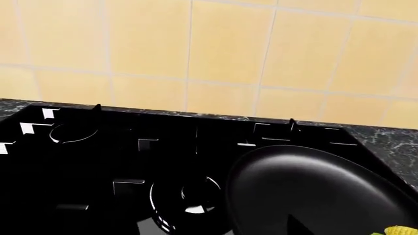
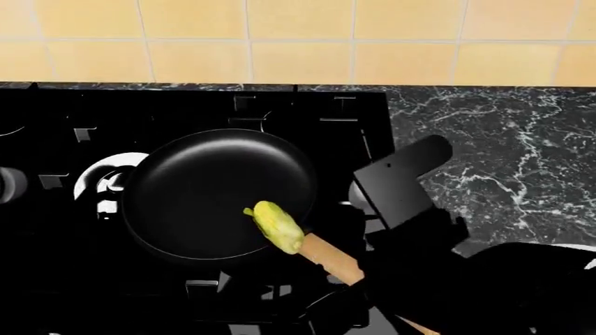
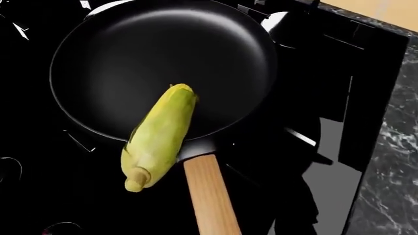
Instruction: Pick up the pan and dump the vegetables in it onto the plate. Then return the pan to the stove.
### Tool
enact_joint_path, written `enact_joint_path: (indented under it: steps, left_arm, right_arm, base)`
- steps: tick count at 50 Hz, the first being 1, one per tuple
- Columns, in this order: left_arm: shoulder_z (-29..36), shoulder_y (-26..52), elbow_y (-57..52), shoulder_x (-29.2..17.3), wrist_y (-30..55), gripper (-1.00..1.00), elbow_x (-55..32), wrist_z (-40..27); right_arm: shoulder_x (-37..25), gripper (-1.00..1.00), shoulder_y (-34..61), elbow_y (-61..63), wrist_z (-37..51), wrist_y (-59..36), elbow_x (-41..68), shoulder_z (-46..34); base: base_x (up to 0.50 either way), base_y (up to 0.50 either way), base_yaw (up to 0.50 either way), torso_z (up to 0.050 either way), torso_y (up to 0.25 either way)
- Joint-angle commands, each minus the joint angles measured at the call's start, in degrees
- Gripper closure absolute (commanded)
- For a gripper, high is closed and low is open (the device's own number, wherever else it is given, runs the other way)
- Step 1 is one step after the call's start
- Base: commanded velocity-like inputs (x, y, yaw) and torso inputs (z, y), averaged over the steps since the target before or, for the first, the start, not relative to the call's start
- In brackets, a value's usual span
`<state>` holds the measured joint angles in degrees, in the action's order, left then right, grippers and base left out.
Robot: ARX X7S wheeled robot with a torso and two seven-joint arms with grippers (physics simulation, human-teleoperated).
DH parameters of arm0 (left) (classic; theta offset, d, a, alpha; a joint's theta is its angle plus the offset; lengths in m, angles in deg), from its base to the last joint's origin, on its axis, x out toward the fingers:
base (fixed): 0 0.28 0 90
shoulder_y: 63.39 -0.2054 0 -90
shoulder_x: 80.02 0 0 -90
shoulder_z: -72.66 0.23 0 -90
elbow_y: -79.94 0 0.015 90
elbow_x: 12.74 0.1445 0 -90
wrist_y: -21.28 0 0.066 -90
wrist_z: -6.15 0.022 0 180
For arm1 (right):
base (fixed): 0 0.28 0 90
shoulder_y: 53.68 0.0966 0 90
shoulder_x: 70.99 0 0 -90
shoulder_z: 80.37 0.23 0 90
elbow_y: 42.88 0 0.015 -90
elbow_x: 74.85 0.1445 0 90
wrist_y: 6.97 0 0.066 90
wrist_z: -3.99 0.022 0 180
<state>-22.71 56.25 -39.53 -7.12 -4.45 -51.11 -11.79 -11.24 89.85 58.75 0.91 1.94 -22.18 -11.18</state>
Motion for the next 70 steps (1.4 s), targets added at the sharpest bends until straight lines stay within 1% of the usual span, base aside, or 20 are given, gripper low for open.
enact_joint_path:
  steps: [1, 13, 26, 27, 37, 40, 47, 50, 51, 52, 57, 59, 61, 63, 66, 69, 70]
  left_arm:
    - [-1.19, -0.88, -0.37, -0.42, 0.04, -1.00, -0.94, -0.11]
    - [-1.93, -1.15, -0.70, -0.72, 0.35, -1.00, -1.79, -0.48]
    - [-1.31, -1.41, -0.10, -0.92, -0.37, -1.00, -1.68, -0.50]
    - [-1.34, -1.35, -0.11, -0.95, -0.34, -1.00, -1.73, -0.54]
    - [-1.16, -1.32, 0.06, -0.75, -0.54, -1.00, -2.10, -0.77]
    - [-1.02, -1.39, 0.09, -0.69, -0.65, -1.00, -2.16, -0.83]
    - [-0.92, -1.32, -0.18, -0.64, -0.55, -1.00, -2.46, -1.19]
    - [-0.86, -1.32, -0.17, -0.70, -0.61, -1.00, -2.53, -1.25]
    - [-0.92, -1.21, -0.42, -0.66, -0.41, -1.00, -2.75, -1.36]
    - [-0.95, -1.25, -0.43, -0.72, -0.44, -1.00, -2.80, -1.33]
    - [-1.09, -1.07, -0.56, -0.86, -0.20, -1.00, -3.16, -1.53]
    - [-1.06, -0.93, -0.61, -0.89, -0.07, -1.00, -3.25, -1.67]
    - [-1.12, -0.76, -0.62, -0.93, 0.02, -1.00, -3.34, -1.82]
    - [-2.25, 0.47, -0.89, -0.92, 0.85, -1.00, -3.87, -2.74]
    - [-4.38, 3.46, -2.58, -1.35, 4.26, -1.00, -6.33, -4.21]
    - [-5.24, 4.77, -2.50, -1.83, 5.09, -1.00, -6.84, -4.76]
    - [-5.16, 4.62, -2.36, -1.85, 4.93, -1.00, -6.68, -4.82]
  right_arm:
    - [-0.20, -1.00, 6.10, -11.10, -7.50, 2.99, -3.97, -10.56]
    - [1.09, -1.00, 6.31, -17.44, -11.08, 6.84, -6.37, -14.45]
    - [2.32, -1.00, 7.26, -19.54, -12.34, 8.49, -7.14, -16.01]
    - [2.23, 1.00, 7.21, -19.33, -12.33, 8.79, -7.33, -16.17]
    - [0.97, 1.00, 6.78, -14.96, -11.56, 8.72, -6.32, -15.56]
    - [0.52, 1.00, 6.71, -13.37, -10.42, 9.42, -6.02, -14.01]
    - [-0.20, 1.00, 5.51, -7.94, -6.77, 13.45, -4.42, -7.36]
    - [-0.24, 1.00, 5.36, -7.60, -6.49, 13.57, -4.16, -6.95]
    - [-0.61, 1.00, 3.87, -5.63, -3.65, 14.34, -3.01, -3.15]
    - [-0.97, 1.00, 3.08, -4.59, -2.64, 15.25, -3.21, -2.17]
    - [-1.96, 1.00, -0.34, -0.97, -0.91, 18.46, -3.86, -0.59]
    - [-2.90, 1.00, -1.53, 0.56, -0.92, 20.29, -5.82, -1.92]
    - [-2.96, 1.00, -2.14, 0.99, -0.51, 21.10, -5.89, -1.33]
    - [-3.25, 1.00, -3.79, 2.35, 0.53, 22.47, -6.40, -0.72]
    - [-4.16, 1.00, -4.65, 4.53, 1.43, 21.04, -5.08, -0.01]
    - [-5.70, 1.00, -3.33, 7.62, 4.28, 14.83, -0.53, 2.81]
    - [-5.63, 1.00, -3.04, 8.29, 5.84, 11.19, 3.59, 5.39]
  base:
    - [0.00, 0.00, 0.00, 0.000, 0.000]
    - [0.00, 0.00, 0.00, 0.000, 0.000]
    - [0.00, 0.00, 0.00, 0.000, 0.000]
    - [0.00, 0.00, 0.00, 0.000, 0.000]
    - [0.00, 0.00, 0.00, 0.000, 0.000]
    - [0.00, 0.00, 0.00, 0.000, 0.000]
    - [0.00, 0.00, 0.00, 0.000, 0.000]
    - [0.00, 0.00, 0.00, 0.000, 0.000]
    - [0.00, 0.00, 0.00, 0.000, 0.000]
    - [0.00, 0.00, 0.00, 0.000, 0.000]
    - [0.00, 0.00, 0.00, 0.000, 0.000]
    - [0.00, 0.00, 0.00, 0.000, 0.000]
    - [0.00, 0.00, 0.00, 0.000, 0.005]
    - [0.00, 0.00, 0.00, 0.000, 0.000]
    - [0.00, 0.00, 0.00, 0.000, 0.003]
    - [0.00, 0.00, 0.00, 0.000, 0.003]
    - [0.00, 0.00, 0.00, 0.000, 0.000]
